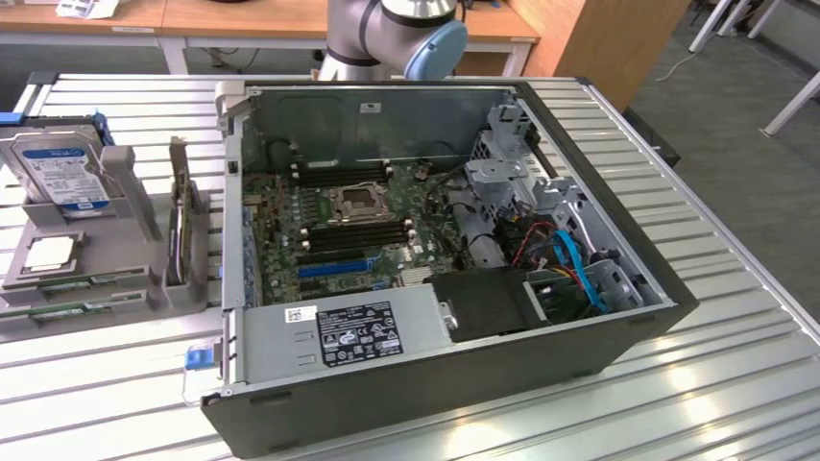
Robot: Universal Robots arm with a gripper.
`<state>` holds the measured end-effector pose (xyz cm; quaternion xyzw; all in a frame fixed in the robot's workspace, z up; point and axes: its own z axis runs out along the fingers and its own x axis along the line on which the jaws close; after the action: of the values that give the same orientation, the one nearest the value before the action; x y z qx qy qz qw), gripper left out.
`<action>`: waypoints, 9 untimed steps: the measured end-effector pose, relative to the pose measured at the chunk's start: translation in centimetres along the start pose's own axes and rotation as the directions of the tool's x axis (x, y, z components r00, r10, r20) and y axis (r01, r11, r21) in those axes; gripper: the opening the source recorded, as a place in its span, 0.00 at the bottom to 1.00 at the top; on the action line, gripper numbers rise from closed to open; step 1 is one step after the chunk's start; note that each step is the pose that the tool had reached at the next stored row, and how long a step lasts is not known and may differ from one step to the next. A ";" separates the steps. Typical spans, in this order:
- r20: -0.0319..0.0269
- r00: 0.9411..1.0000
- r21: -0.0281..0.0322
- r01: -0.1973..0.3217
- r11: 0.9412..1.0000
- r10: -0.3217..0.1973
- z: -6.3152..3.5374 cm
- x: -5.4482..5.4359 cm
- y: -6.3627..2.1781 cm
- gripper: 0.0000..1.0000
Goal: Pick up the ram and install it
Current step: 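Pick up the ram and move it above insertion slot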
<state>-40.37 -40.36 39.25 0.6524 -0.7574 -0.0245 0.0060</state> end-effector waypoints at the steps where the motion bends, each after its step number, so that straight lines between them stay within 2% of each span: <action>1: 0.000 1.000 0.000 0.000 1.000 0.000 0.00 0.0 0.00 0.10; 5: 0.000 1.000 0.000 0.004 1.000 -0.004 0.00 0.0 0.00 0.10; 9: -0.001 0.999 -0.001 0.038 0.999 -0.038 0.00 0.0 0.00 0.10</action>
<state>-40.37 -40.36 39.25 0.6666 -0.7449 -0.0245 0.0063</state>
